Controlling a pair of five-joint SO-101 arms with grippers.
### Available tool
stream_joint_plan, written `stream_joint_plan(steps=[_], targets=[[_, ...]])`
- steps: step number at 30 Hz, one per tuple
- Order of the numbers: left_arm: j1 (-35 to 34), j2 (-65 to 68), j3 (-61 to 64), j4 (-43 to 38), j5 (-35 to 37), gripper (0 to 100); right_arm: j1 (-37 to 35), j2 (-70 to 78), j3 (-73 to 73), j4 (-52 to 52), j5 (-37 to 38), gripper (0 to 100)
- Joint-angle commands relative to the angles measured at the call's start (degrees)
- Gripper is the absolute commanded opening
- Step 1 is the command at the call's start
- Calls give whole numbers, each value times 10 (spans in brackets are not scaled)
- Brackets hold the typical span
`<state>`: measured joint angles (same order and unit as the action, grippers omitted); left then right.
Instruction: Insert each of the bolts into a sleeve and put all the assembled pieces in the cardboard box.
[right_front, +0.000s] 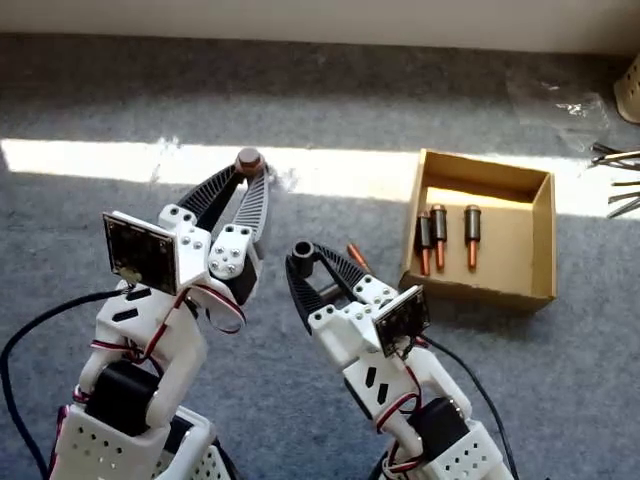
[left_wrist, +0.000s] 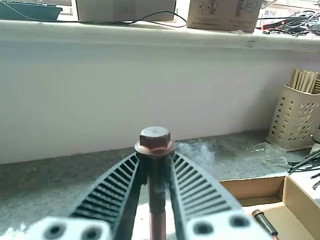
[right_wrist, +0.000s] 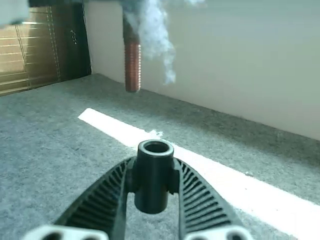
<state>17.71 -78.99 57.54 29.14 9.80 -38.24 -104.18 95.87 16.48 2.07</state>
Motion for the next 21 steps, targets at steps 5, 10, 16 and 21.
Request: stream_joint_plan(steps=[5,10,16,21], targets=[[72,-9,-5,-21,-4,5,4,-12,55,22,0,4],[97,-9,9,-22,-4,5,6,-12,55,27,0,4],[97,-9,19,-22,-1,5,6,-12,55,27,0,4],[100,-9,30,-23,0,5,6,-12,55,27,0,4]])
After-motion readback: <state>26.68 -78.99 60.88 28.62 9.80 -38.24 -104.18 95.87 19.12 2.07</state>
